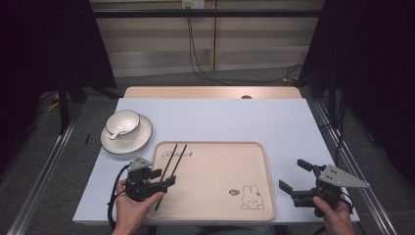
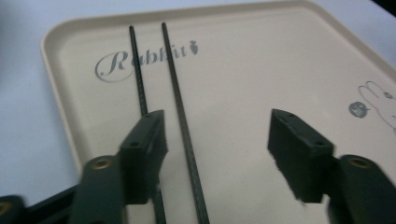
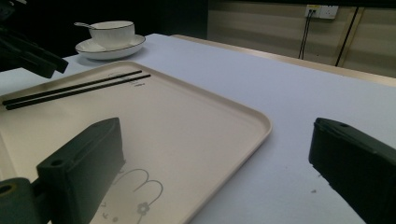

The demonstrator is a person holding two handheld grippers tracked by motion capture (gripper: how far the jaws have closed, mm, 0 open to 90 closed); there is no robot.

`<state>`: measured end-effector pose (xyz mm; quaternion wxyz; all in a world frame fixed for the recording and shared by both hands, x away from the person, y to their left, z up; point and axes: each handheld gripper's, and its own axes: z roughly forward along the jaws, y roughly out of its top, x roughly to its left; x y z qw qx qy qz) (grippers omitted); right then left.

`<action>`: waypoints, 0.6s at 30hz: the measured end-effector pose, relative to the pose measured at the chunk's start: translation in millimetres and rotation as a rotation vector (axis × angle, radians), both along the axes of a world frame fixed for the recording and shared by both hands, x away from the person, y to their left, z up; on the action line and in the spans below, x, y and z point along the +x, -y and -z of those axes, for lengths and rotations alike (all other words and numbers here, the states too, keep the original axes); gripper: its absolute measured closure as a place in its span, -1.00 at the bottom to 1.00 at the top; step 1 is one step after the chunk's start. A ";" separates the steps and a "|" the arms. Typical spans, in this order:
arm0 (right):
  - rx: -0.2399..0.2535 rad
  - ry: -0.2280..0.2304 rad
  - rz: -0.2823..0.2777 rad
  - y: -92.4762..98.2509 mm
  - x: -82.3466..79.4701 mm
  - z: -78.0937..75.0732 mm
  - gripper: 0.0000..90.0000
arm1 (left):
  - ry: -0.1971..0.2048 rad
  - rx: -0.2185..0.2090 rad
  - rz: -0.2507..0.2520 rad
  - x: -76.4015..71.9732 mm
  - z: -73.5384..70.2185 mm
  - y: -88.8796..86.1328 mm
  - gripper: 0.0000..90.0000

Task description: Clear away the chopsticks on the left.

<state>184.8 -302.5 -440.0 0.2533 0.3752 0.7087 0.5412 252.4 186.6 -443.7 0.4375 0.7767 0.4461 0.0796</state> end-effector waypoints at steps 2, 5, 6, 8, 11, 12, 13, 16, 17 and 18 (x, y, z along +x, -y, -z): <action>0.005 -0.001 0.002 -0.2 -0.3 -0.2 -0.94 | 0.018 -0.008 0.012 -2.0 -2.8 -3.3 -0.27; 0.002 -0.001 0.007 0.3 -0.5 -0.2 -0.94 | 0.055 -0.031 0.034 -2.4 -7.2 -11.4 -0.44; -0.001 0.000 0.009 0.7 -0.4 -0.2 -0.94 | 0.070 -0.020 0.034 -2.6 -8.6 -13.4 -0.48; -0.002 0.001 0.010 0.6 -0.3 -0.1 -0.94 | 0.090 -0.016 0.039 -2.2 -10.1 -17.6 -0.61; 0.002 -0.002 0.013 0.1 -0.8 -0.2 -0.94 | 0.101 -0.034 0.050 -2.2 -9.5 -24.8 -0.76; 0.000 0.000 0.011 0.3 -0.5 -0.1 -0.94 | 0.093 -0.032 0.060 -1.9 -8.9 -27.3 -0.80; -0.001 -0.001 0.014 0.4 -0.3 0.0 -0.94 | 0.095 -0.020 0.077 -2.2 -8.0 -29.9 -0.85; 0.000 0.000 0.011 0.3 -0.6 -0.1 -0.94 | 0.110 -0.040 0.075 -4.8 -4.5 -42.1 -0.91; -0.003 0.002 0.012 0.7 -0.4 0.0 -0.94 | 0.117 -0.047 0.065 -5.5 -3.8 -45.0 -0.92; -0.002 0.002 0.013 0.9 -0.3 0.0 -0.94 | 0.127 -0.054 0.059 -6.5 -2.8 -49.2 -0.93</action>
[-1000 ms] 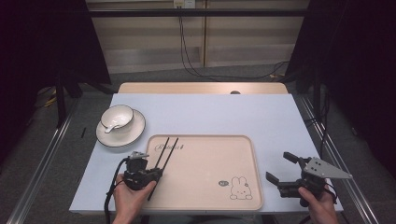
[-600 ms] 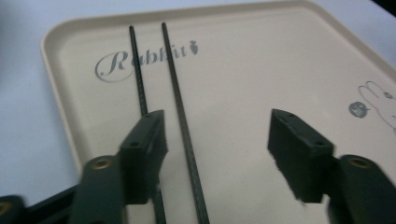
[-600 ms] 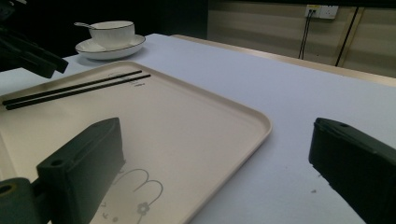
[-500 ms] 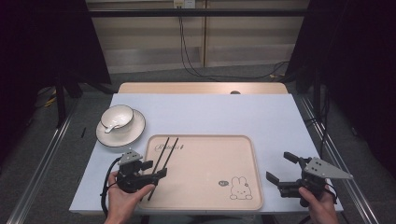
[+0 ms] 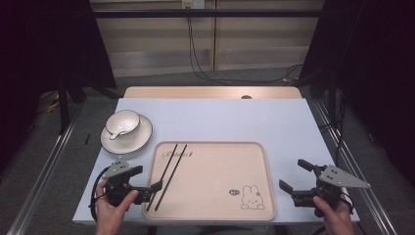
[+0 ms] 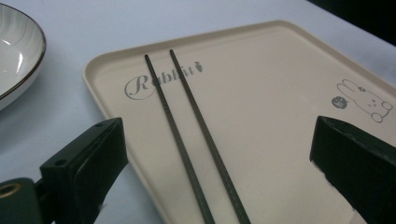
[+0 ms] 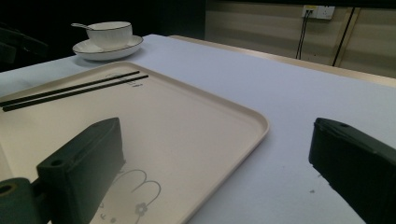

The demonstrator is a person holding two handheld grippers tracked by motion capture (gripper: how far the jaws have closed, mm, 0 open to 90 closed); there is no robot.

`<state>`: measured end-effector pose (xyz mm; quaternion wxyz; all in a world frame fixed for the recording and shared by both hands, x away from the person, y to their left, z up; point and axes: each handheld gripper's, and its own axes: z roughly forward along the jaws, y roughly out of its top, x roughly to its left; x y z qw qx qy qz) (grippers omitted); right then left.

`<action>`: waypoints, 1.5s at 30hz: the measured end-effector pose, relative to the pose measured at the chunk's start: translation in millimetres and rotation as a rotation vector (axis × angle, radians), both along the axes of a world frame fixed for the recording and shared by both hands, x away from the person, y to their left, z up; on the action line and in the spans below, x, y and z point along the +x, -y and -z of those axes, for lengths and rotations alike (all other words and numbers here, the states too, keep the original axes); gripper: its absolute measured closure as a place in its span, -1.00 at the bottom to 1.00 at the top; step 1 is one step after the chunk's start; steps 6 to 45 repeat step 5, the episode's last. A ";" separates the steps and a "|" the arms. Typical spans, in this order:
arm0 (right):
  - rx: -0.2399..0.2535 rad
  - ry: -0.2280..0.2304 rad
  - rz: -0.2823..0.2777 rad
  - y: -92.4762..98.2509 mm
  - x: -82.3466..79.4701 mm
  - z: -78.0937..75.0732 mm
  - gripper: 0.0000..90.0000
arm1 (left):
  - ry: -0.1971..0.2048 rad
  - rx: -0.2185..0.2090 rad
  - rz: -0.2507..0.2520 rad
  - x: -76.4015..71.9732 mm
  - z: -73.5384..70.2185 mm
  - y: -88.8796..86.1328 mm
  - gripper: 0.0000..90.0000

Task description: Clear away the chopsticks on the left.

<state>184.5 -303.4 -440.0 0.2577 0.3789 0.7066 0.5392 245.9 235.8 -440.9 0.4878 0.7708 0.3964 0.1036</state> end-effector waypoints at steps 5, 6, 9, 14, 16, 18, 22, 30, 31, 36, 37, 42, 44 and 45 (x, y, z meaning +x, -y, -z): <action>0.005 0.001 0.004 0.2 1.0 0.3 -0.94 | 0.036 -0.041 -0.029 -1.4 -1.5 -15.8 -0.93; 0.005 0.001 0.004 0.2 1.0 0.3 -0.94 | 0.036 -0.041 -0.029 -1.4 -1.5 -15.8 -0.93; 0.005 0.001 0.004 0.2 1.0 0.3 -0.94 | 0.036 -0.041 -0.029 -1.4 -1.5 -15.8 -0.93; 0.005 0.001 0.004 0.2 1.0 0.3 -0.94 | 0.036 -0.041 -0.029 -1.4 -1.5 -15.8 -0.93; 0.005 0.001 0.004 0.2 1.0 0.3 -0.94 | 0.036 -0.041 -0.029 -1.4 -1.5 -15.8 -0.93; 0.005 0.001 0.004 0.2 1.0 0.3 -0.94 | 0.036 -0.041 -0.029 -1.4 -1.5 -15.8 -0.93; 0.005 0.001 0.004 0.2 1.0 0.3 -0.94 | 0.036 -0.041 -0.029 -1.4 -1.5 -15.8 -0.93; 0.005 0.001 0.004 0.2 1.0 0.3 -0.94 | 0.036 -0.041 -0.029 -1.4 -1.5 -15.8 -0.93; 0.005 0.001 0.004 0.2 1.0 0.3 -0.94 | 0.036 -0.041 -0.029 -1.4 -1.5 -15.8 -0.93; 0.005 0.001 0.004 0.2 1.0 0.3 -0.94 | 0.036 -0.041 -0.029 -1.4 -1.5 -15.8 -0.93; 0.005 0.001 0.004 0.2 1.0 0.3 -0.94 | 0.036 -0.041 -0.029 -1.4 -1.5 -15.8 -0.93; 0.005 0.001 0.004 0.2 1.0 0.3 -0.94 | 0.036 -0.041 -0.029 -1.4 -1.5 -15.8 -0.93; 0.005 0.001 0.004 0.2 1.0 0.3 -0.94 | 0.036 -0.041 -0.029 -1.4 -1.5 -15.8 -0.93; 0.005 0.001 0.004 0.2 1.0 0.3 -0.94 | 0.036 -0.041 -0.029 -1.4 -1.5 -15.8 -0.93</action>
